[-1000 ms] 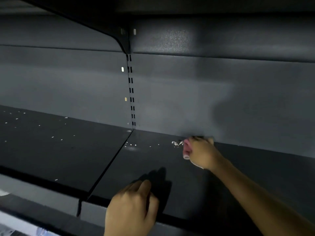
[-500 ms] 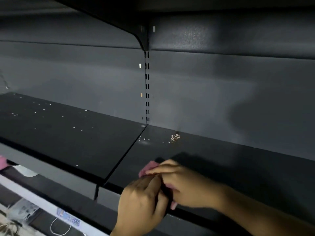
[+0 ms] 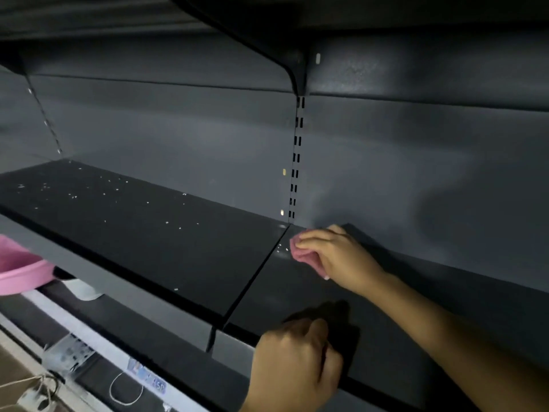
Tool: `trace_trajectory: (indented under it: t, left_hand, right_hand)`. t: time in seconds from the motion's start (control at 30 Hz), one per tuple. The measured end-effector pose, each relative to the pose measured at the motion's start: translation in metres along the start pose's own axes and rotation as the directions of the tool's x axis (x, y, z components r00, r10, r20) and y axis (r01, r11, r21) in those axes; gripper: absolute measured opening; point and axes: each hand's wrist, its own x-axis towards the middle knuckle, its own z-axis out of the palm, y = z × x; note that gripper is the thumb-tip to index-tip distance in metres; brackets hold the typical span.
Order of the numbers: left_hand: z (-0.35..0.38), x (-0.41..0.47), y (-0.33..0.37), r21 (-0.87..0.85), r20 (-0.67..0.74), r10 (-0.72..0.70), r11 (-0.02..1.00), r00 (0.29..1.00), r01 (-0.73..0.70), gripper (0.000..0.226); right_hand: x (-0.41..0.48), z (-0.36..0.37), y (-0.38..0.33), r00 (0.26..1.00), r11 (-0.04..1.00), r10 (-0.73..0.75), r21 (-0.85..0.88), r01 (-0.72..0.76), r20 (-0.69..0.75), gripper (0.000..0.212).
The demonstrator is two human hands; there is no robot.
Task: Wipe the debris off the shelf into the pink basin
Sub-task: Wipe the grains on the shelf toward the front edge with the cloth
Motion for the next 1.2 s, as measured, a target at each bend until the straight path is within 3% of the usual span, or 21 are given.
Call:
trace_trajectory:
  t: [0.1,0.17,0.37,0.47,0.57,0.63,0.7,0.77,0.8,0.93,1.03,1.07,1.2]
  left_hand:
    - [0.002,0.000,-0.006,-0.007,0.067,0.058,0.998,0.996,-0.058,0.020]
    - [0.002,0.001,-0.010,0.004,0.094,0.111,0.994,0.989,-0.112,0.020]
    - [-0.024,0.012,-0.066,0.056,0.199,0.160,0.983,0.967,-0.174,0.031]
    - [-0.038,0.018,-0.099,0.115,0.250,0.172,0.972,0.953,-0.206,0.021]
    - [-0.042,0.022,-0.116,0.074,0.267,0.155,0.981,0.951,-0.180,0.020]
    - [-0.041,0.024,-0.121,-0.021,0.333,0.174,0.984,0.927,-0.177,0.018]
    - [-0.037,0.024,-0.122,-0.108,0.345,0.182,0.982,0.921,-0.154,0.019]
    - [-0.035,0.025,-0.123,-0.084,0.311,0.208,0.978,0.927,-0.191,0.020]
    - [-0.035,0.024,-0.123,-0.082,0.305,0.207,0.978,0.930,-0.191,0.020]
    - [-0.033,0.020,-0.121,-0.100,0.273,0.217,0.975,0.937,-0.197,0.018]
    - [-0.036,0.019,-0.120,-0.072,0.273,0.202,0.979,0.941,-0.189,0.016]
    - [-0.038,0.020,-0.119,-0.063,0.282,0.198,0.980,0.939,-0.187,0.017]
    - [-0.037,0.018,-0.121,-0.081,0.253,0.191,0.981,0.949,-0.175,0.022]
  right_hand:
    - [-0.002,0.010,-0.039,0.979,0.979,-0.203,0.021,0.203,0.005,0.026]
    - [0.002,0.026,-0.055,0.976,0.976,-0.216,0.012,0.216,0.035,0.030]
    - [0.042,0.032,-0.018,0.997,0.987,0.065,-0.145,-0.069,-0.034,0.020]
    - [0.041,0.021,-0.024,0.977,0.982,0.144,-0.101,-0.161,-0.158,0.011]
    - [0.018,-0.004,-0.028,0.869,0.956,0.294,0.123,-0.267,-0.397,0.020]
    - [-0.005,-0.019,-0.025,0.744,0.859,0.481,0.080,-0.505,-0.464,0.018]
    - [-0.032,-0.027,-0.020,0.622,0.673,0.665,-0.031,-0.739,-0.414,0.017]
    - [-0.053,-0.022,-0.020,0.525,0.499,0.829,-0.172,-0.850,-0.190,0.023]
    - [-0.057,-0.015,-0.022,0.496,0.466,0.863,-0.231,-0.854,-0.094,0.028]
    - [-0.031,0.000,-0.031,0.520,0.506,0.854,-0.192,-0.841,-0.029,0.032]
    - [0.009,0.004,-0.035,0.501,0.499,0.865,-0.088,-0.862,-0.009,0.007]
    - [0.024,0.009,-0.036,0.503,0.502,0.864,-0.047,-0.863,-0.011,0.016]
    - [0.069,0.035,-0.048,0.549,0.549,0.836,0.004,-0.836,-0.014,0.013]
